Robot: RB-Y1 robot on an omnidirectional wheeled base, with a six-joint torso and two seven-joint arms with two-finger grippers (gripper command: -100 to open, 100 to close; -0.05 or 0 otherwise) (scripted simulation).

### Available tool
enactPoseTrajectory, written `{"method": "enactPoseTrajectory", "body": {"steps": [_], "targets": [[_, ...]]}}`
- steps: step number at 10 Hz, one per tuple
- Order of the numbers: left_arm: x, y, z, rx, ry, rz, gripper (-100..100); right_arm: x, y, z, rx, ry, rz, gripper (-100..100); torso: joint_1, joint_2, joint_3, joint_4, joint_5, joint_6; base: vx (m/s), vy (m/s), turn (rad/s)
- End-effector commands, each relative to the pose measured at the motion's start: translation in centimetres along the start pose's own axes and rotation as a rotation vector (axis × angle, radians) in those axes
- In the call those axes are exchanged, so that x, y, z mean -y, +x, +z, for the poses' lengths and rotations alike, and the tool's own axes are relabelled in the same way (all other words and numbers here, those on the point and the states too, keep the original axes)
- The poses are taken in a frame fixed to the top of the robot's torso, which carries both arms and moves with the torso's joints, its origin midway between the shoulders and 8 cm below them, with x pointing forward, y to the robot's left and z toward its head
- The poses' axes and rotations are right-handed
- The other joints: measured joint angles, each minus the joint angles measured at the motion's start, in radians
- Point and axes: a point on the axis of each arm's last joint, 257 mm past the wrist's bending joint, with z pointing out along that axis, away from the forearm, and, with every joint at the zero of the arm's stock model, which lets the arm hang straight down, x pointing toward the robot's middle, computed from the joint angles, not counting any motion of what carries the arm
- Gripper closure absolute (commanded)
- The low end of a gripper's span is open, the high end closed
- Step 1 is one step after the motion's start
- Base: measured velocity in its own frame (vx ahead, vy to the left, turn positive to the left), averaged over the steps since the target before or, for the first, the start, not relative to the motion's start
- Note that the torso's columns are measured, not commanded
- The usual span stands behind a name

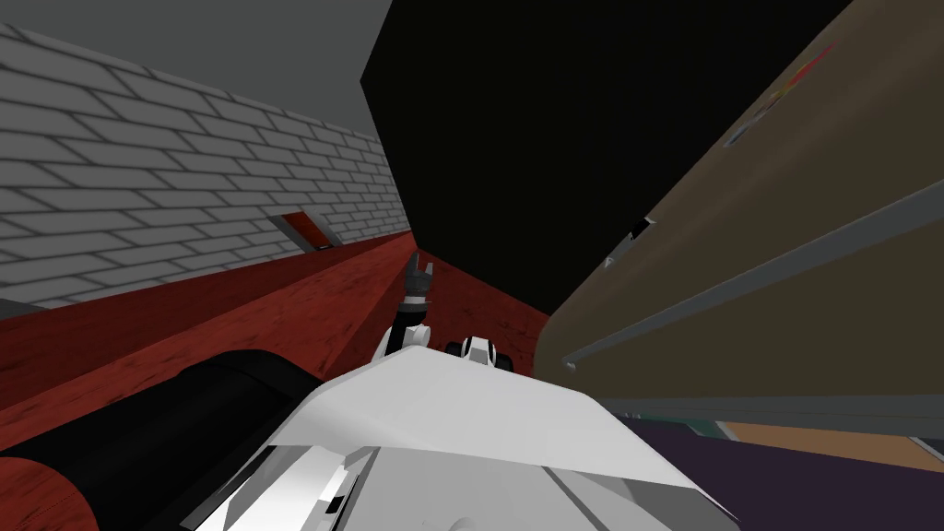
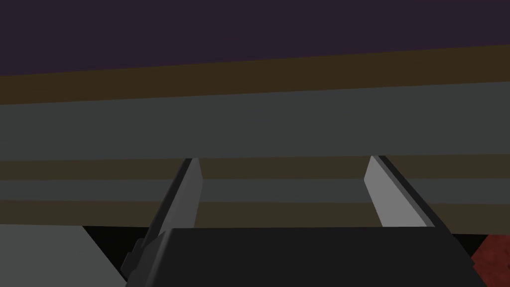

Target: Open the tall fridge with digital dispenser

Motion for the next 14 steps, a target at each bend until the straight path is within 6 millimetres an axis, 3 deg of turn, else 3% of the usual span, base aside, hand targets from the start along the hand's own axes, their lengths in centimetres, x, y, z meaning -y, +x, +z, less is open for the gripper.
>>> {"method": "enactPoseTrajectory", "body": {"steps": [1, 3, 4, 6, 7, 8, 9, 11, 12, 14], "targets": [[0.0, 0.0, 0.0, 0.000, 0.000, 0.000, 0, 0.0, -0.9, 0.1, 0.019, 0.001, -0.013, -100, 0.000, 0.000, 0.000, 0.000, 0.000, -0.001, -0.012, 0.015, -0.038], [0.0, 0.0, 0.0, 0.000, 0.000, 0.000, 0, -0.1, -0.8, 0.0, 0.018, -0.015, -0.014, -100, -0.003, 0.002, 0.003, 0.001, -0.004, 0.003, 0.047, 0.007, -0.062], [0.0, 0.0, 0.0, 0.000, 0.000, 0.000, 0, -0.2, -0.8, -0.1, 0.016, -0.022, -0.012, 100, -0.004, 0.004, 0.005, 0.000, -0.006, 0.003, -0.024, 0.023, -0.048], [0.0, 0.0, 0.0, 0.000, 0.000, 0.000, 0, -0.1, 2.0, -0.9, -0.051, -0.024, -0.012, 100, 0.006, 0.006, 0.008, 0.002, -0.003, 0.007, 0.164, 0.175, -0.055], [0.0, 0.0, 0.0, 0.000, 0.000, 0.000, 0, -0.1, 2.0, -0.9, -0.051, -0.024, -0.012, 100, 0.010, 0.004, 0.007, 0.000, -0.002, 0.006, 0.185, 0.196, -0.043], [0.0, 0.0, 0.0, 0.000, 0.000, 0.000, 0, 0.0, 3.3, -1.3, -0.084, -0.021, -0.014, 100, 0.006, 0.006, 0.006, 0.000, -0.002, 0.004, 0.231, 0.216, -0.024], [0.0, 0.0, 0.0, 0.000, 0.000, 0.000, 0, 0.0, 3.3, -1.3, -0.084, -0.021, -0.014, 100, 0.002, 0.004, 0.004, 0.000, -0.002, 0.003, 0.176, 0.188, -0.018], [0.0, 0.0, 0.0, 0.000, 0.000, 0.000, 0, 0.4, 6.0, -2.4, -0.151, -0.015, -0.017, 100, 0.000, 0.006, 0.006, 0.001, -0.003, 0.004, 0.215, 0.228, -0.011], [0.0, 0.0, 0.0, 0.000, 0.000, 0.000, 0, 0.4, 6.0, -2.4, -0.151, -0.015, -0.017, 100, -0.001, 0.004, 0.005, 0.000, -0.004, 0.004, 0.217, 0.194, -0.040], [0.0, 0.0, 0.0, 0.000, 0.000, 0.000, 0, 0.9, 8.6, -3.6, -0.218, -0.009, -0.022, 100, -0.001, 0.005, 0.006, 0.000, -0.005, 0.004, 0.252, 0.246, -0.011]]}}
